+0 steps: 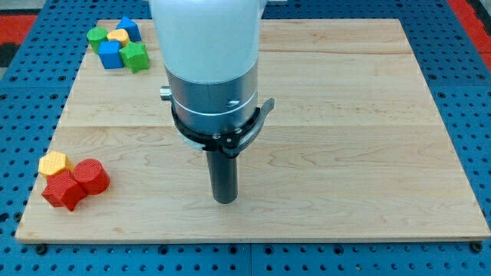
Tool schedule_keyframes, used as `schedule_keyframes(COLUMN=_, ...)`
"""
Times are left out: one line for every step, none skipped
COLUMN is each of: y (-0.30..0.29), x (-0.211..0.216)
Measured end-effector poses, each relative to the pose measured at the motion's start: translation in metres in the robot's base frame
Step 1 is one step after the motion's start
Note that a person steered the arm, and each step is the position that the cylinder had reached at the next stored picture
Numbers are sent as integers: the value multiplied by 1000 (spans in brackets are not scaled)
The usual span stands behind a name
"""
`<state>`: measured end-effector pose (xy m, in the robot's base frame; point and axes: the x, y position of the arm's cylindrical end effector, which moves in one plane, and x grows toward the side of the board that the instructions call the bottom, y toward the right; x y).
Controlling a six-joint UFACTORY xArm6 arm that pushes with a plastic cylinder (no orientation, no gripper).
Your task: Place your arm to the bottom right of the red star
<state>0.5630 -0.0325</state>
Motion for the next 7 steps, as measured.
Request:
schedule_keyframes(y=0, x=0)
schedule_keyframes(y=-4, x=-1)
schedule_keyframes(y=-4, x=-1)
schedule_keyframes(y=-4, x=-2)
schedule_keyframes(y=2, x=-2)
schedule_keyframes(y=12, x=0)
schedule_keyframes(y=-8, x=20)
